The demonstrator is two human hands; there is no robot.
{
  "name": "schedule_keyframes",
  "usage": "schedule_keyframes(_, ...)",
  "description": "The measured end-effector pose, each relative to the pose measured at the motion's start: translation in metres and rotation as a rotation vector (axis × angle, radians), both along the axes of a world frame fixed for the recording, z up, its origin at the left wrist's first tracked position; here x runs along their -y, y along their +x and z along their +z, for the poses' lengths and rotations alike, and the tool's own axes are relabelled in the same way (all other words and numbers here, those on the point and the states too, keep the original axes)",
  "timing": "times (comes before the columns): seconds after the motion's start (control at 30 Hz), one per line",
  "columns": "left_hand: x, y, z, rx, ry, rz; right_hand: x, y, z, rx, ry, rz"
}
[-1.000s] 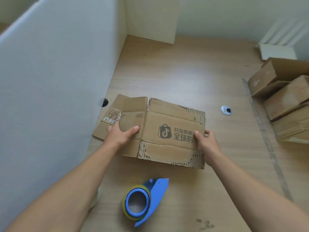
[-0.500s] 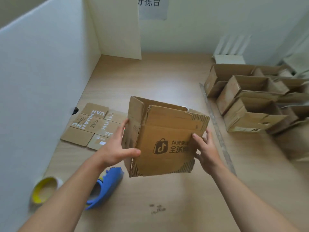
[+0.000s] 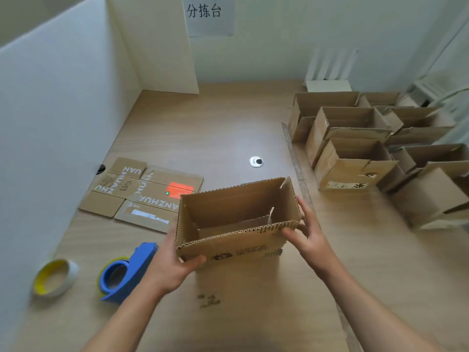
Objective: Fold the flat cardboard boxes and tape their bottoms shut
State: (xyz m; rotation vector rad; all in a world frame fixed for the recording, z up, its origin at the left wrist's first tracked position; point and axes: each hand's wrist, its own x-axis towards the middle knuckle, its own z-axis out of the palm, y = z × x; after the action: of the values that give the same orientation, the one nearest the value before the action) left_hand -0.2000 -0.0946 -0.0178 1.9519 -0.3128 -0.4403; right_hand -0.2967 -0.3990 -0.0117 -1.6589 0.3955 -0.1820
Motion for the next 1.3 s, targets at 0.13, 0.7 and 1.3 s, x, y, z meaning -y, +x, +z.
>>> schedule_keyframes(0.13,-0.003,-0.011,0.001,0.064,-0.035,0.143,0.001,-0.009,-0.007,0.034,-0.092,0.075)
schedule_keyframes(0.7,0.012,-0.011,0.015,0.194,0.174,0.211,-0.011,-0.002,-0.014,-0.030,-0.291,-0.044)
schedule_keyframes(1.3,0.022,0.013,0.015,0.129,0.302,0.100,-0.013,0.020,-0.022,-0.152,-0.165,-0.146)
